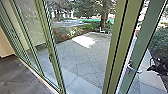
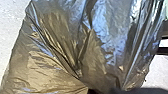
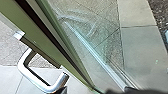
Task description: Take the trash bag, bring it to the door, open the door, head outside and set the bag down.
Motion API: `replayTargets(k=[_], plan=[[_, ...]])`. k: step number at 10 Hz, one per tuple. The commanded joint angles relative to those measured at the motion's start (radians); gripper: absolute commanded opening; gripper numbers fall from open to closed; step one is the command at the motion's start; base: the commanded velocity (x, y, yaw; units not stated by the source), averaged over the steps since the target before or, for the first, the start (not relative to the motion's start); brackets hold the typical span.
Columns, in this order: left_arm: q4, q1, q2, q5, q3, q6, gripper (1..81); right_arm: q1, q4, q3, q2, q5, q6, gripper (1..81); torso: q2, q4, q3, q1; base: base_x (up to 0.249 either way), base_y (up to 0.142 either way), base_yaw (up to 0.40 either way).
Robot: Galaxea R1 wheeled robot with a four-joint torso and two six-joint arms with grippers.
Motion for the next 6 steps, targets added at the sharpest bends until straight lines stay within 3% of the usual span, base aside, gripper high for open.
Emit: replayTargets(k=[1, 3, 6], plan=[[-0.004, -0.015, 0.001, 0.070, 0.003, 0.004, 1.0, 0.191, -0.136, -0.016, -0.032, -0.085, -0.048, 81.1, 0.000, 0.000, 0.000, 0.000, 0.000, 0.000, 0.000], [-0.004, -0.016, 0.007, 0.070, 0.003, 0.004, 1.0, 0.220, -0.217, 0.004, -0.031, -0.122, -0.060, 81.1, 0.000, 0.000, 0.000, 0.000, 0.000, 0.000, 0.000], [-0.009, -0.016, 0.018, 0.070, 0.003, 0.004, 1.0, 0.225, -0.296, 0.018, -0.031, -0.122, -0.114, 81.1, 0.000, 0.000, 0.000, 0.000, 0.000, 0.000, 0.000]])
